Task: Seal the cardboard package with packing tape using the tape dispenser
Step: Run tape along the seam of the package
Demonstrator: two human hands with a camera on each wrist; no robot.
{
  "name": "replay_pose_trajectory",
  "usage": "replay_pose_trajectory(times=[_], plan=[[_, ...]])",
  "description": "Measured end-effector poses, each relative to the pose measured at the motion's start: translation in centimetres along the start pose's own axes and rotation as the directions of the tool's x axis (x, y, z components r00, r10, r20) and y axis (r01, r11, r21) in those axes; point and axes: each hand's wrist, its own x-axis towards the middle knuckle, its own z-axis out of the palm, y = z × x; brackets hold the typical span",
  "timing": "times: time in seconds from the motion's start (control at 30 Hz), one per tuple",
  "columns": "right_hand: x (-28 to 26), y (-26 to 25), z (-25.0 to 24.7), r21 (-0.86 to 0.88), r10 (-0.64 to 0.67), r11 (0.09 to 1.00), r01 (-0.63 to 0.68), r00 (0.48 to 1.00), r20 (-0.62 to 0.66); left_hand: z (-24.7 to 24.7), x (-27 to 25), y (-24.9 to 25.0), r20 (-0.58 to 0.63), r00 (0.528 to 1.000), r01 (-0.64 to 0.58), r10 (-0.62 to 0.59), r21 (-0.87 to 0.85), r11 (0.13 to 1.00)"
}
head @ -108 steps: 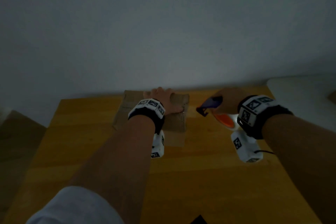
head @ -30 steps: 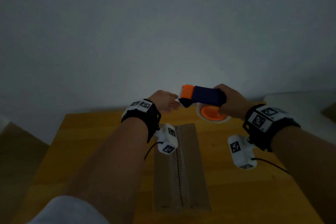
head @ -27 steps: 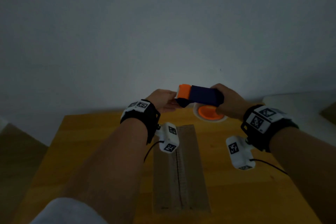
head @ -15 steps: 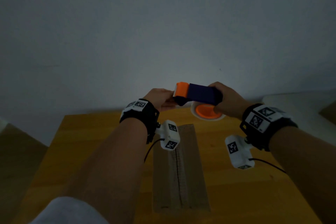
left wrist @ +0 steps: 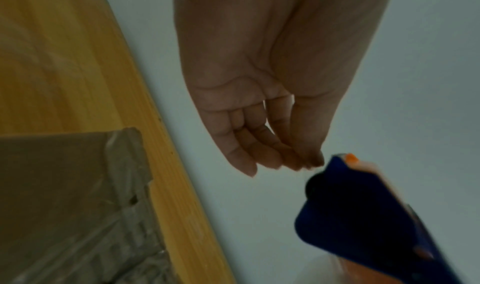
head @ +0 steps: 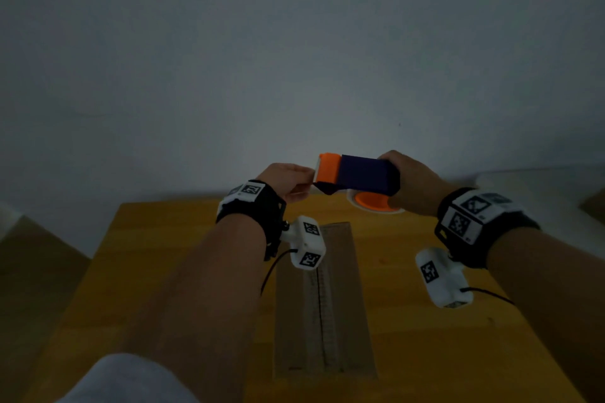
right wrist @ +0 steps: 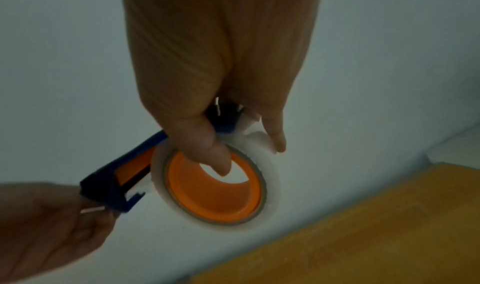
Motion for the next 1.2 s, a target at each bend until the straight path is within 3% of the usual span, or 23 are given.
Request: replay_pose_trajectory(times=[0.13, 0.27, 0.5, 0.7, 0.87, 1.07, 1.2], plan=[[0.1, -0.2, 0.1, -0.177, 0.013, 0.984, -0.012, 1.000, 0.005, 0.5, 0.0, -0.1, 0.009, 1.000, -0.025, 0.025, 0.008, 1.000], [0.1, 0.2, 0.2, -0.240, 0.035, 0.970, -0.030, 0.999, 0.017, 0.8, -0.2, 0.1, 0.018, 0.998, -0.058, 0.059, -0.043, 0.997], [-0.3, 0.2, 0.9, -0.116, 0.029, 0.993, -0.025, 0.999, 0.029, 0.9, -0.5, 0.5, -0.051, 0.994, -0.098, 0.096, -0.030, 0.995], [-0.2, 0.3, 0.4, -0.118, 0.015, 0.993, -0.010, 0.999, 0.043, 0.5, 0.2, 0.0, -0.165, 0.983, -0.041, 0.077, 0.210, 0.977], [0.3, -0.3, -0.3, -0.197, -0.028, 0.979, 0.052, 0.992, 0.124, 0.2, -0.4, -0.5, -0.177, 0.983, 0.044, 0.042, 0.455, 0.890], [0.2, 1.4, -1.6, -0.326, 0.035, 0.945, 0.018, 0.987, 0.157, -4.4, -1.4, -2.6, -0.335, 0.941, 0.142, -0.054, 0.245, 0.959], [0.1, 1.5, -2.0, -0.341, 0.033, 0.940, 0.024, 0.987, 0.159, -5.3, -2.1, -4.0, -0.289, 0.947, 0.183, -0.140, 0.130, 0.974]])
